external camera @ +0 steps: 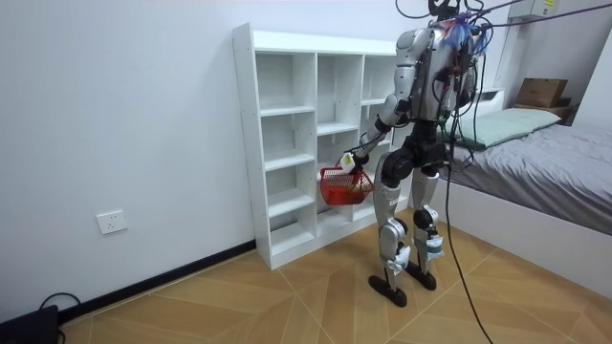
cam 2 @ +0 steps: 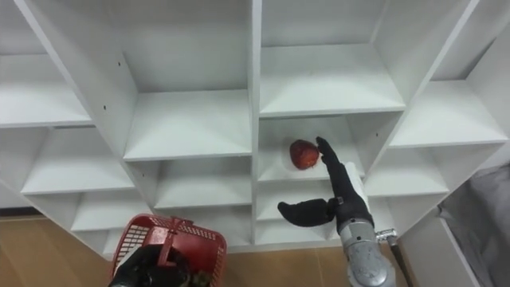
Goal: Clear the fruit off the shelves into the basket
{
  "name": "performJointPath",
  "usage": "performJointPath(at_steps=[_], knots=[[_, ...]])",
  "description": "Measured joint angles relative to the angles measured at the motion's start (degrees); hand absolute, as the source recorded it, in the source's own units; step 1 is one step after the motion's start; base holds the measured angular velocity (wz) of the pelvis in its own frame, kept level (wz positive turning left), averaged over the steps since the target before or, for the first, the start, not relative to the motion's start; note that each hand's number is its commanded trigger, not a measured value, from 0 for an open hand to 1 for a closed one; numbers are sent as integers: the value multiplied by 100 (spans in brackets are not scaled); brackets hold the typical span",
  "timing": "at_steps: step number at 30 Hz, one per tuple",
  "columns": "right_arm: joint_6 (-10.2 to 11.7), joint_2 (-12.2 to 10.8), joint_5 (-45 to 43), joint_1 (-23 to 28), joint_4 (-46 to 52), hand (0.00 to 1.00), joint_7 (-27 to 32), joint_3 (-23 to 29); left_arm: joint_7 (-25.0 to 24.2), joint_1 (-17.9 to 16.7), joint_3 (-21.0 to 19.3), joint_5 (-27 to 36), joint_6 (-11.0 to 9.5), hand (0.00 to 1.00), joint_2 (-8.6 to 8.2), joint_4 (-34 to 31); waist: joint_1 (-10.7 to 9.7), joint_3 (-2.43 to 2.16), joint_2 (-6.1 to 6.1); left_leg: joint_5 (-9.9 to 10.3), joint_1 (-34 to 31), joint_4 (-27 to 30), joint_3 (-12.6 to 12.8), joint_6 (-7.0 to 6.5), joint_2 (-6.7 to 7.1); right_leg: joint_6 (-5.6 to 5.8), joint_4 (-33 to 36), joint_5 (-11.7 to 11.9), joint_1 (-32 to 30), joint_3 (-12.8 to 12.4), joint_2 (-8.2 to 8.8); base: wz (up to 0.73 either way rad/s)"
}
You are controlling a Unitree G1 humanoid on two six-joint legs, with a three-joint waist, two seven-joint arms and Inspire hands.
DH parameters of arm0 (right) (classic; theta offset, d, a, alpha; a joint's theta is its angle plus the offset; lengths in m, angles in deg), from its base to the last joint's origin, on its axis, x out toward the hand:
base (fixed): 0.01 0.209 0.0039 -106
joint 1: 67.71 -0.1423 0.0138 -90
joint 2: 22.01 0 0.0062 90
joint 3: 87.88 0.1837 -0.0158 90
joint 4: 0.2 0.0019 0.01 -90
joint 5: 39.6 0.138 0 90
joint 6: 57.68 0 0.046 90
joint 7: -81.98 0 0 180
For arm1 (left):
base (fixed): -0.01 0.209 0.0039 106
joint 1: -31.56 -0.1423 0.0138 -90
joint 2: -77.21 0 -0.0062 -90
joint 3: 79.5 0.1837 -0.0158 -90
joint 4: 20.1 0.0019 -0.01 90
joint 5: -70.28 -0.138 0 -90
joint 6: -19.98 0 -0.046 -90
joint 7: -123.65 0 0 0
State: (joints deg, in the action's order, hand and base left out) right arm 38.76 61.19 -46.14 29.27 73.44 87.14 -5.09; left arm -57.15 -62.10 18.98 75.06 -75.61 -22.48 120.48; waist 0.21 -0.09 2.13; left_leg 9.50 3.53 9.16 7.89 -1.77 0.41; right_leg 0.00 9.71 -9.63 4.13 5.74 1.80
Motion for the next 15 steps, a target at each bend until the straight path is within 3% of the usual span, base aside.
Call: performJointPath(at_steps=[5,9,15], knots=[[1,5,49,-20,-1,0,133,28,1,-25,-49,0,3,100,4,0,3,2,4,0,-10,16,-27,0,-2,-1,10,1,-3,60,13,1],[18,8,40,-115,-196,0,237,177,-21,-30,-53,-56,3,100,7,-2,15,31,6,0,-27,23,-35,0,-2,-1,12,0,-20,51,16,0],[21,147,182,-630,-908,0,488,285,-225,-24,-39,-45,3,100,41,20,29,64,76,-2,-296,79,-67,-3,8,-3,87,1,-241,83,23,1]])
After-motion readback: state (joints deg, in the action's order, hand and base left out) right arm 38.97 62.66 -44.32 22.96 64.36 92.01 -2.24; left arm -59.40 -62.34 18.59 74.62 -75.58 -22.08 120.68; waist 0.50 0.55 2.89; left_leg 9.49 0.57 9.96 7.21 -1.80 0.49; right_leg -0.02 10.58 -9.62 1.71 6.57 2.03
